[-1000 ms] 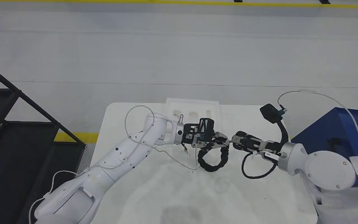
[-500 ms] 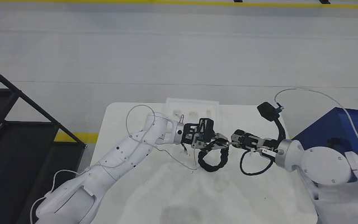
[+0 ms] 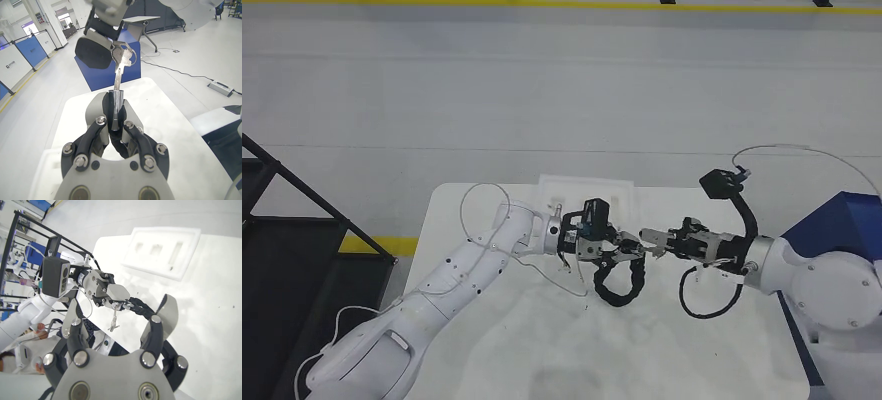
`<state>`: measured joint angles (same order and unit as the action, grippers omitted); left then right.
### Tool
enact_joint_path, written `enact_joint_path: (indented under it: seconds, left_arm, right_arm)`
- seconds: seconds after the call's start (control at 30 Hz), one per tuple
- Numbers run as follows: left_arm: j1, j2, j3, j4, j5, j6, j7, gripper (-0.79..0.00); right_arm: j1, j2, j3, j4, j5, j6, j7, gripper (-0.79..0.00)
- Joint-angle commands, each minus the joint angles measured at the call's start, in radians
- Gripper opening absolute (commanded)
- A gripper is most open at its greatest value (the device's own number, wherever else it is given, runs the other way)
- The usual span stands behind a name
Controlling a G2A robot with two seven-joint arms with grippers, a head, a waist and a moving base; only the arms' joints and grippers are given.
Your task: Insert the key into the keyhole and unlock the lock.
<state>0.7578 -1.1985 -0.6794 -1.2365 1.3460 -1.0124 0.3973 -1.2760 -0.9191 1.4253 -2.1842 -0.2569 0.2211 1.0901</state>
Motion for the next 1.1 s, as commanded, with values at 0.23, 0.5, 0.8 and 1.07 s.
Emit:
enact_joint_path:
  seconds: [0.23,0.5,0.8,1.07]
  left_arm:
    - [-0.055,0.036,0.066,0.008,-0.233,0.000,-0.168,-0.785]
    - [-0.114,0.067,0.118,-0.025,-0.466,0.000,-0.350,-0.785]
    - [-0.137,0.090,0.144,-0.055,-0.609,0.000,-0.472,-0.785]
    - [-0.159,0.091,0.155,-0.063,-0.670,0.000,-0.561,-0.785]
  right_arm:
    - [-0.016,0.021,0.026,0.001,-0.150,-0.277,0.087,0.000]
    - [-0.019,0.027,-0.006,0.045,-0.119,-0.346,0.152,0.000]
    - [-0.019,0.027,-0.006,0.045,-0.119,-0.346,0.152,0.000]
    - [-0.001,0.032,-0.029,0.031,-0.183,-0.475,0.161,0.000]
